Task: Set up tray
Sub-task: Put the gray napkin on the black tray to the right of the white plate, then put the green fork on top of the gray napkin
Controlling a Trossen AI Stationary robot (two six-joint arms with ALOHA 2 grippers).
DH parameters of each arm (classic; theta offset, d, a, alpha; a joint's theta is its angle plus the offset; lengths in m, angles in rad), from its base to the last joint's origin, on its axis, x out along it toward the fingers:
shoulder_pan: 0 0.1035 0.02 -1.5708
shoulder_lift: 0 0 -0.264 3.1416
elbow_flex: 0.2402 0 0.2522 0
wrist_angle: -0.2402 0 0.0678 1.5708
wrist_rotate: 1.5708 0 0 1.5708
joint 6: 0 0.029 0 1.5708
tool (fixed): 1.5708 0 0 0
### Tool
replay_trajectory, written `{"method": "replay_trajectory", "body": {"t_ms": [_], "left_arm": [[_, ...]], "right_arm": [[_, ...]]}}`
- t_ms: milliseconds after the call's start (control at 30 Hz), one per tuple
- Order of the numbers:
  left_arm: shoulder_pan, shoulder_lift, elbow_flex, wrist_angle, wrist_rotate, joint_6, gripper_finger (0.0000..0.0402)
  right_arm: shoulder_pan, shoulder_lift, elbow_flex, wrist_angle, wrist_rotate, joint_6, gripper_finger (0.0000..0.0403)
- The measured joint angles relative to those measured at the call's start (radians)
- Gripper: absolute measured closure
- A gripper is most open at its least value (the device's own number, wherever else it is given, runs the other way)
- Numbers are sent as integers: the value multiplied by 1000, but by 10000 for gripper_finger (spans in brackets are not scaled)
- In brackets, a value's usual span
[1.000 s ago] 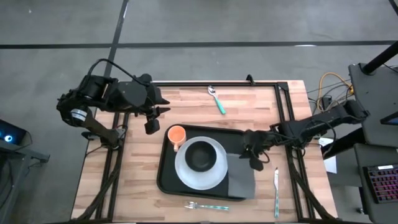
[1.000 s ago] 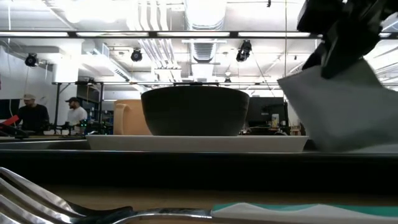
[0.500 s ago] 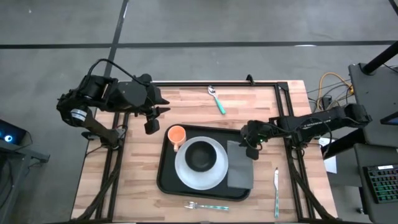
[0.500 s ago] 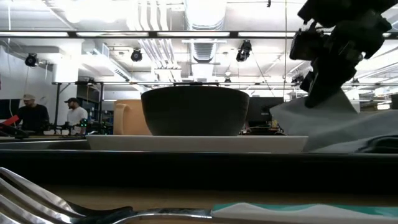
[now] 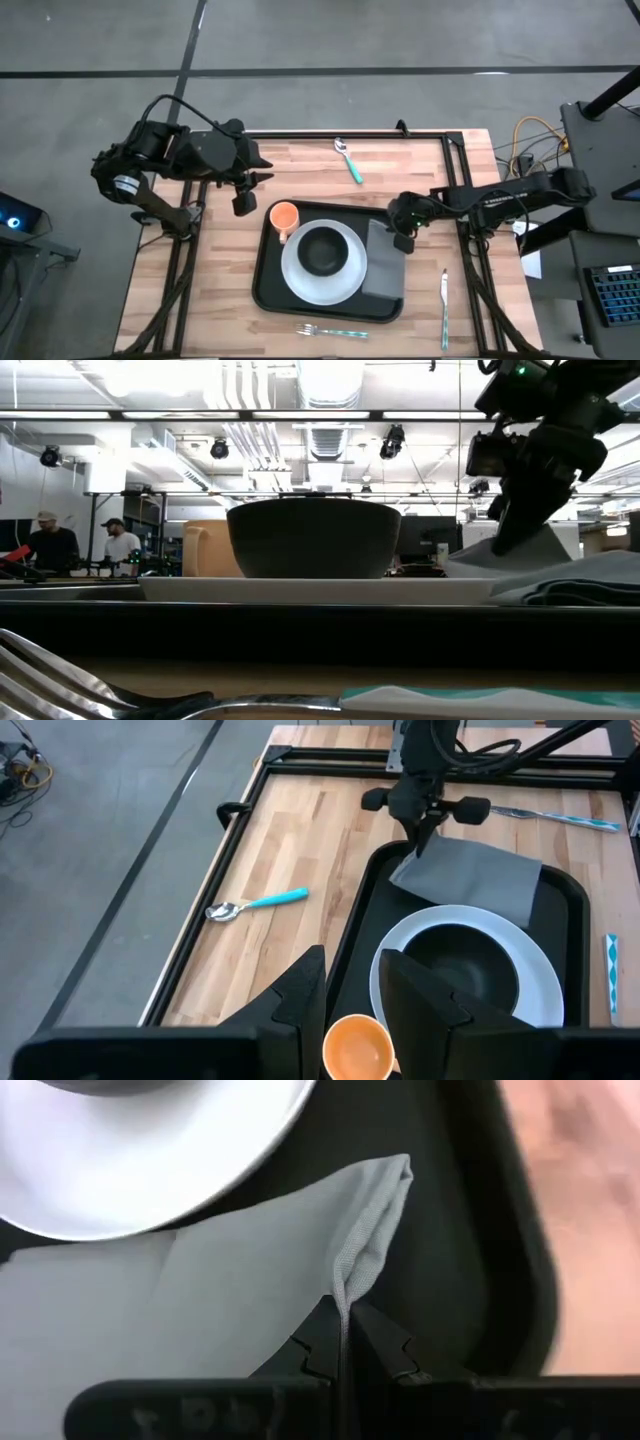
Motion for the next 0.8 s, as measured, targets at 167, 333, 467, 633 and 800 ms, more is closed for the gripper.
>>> {"method": "replay_trajectory", "body": {"t_ms": [167,333,467,633,800], "left_arm": [[0,0,0,0,0,0,322],[0,0,0,0,0,0,322],[0,0,0,0,0,0,322],[1,0,0,0,0,0,322],[1,0,0,0,1,0,322]], "right_arm": [[1,64,-9,73,-51,3,395],[0,92,-10,83,-52,15,384],[0,74,0,82,-52,10,357],[0,58,15,82,-50,-12,314],[0,55,20,84,-45,-28,275]]}}
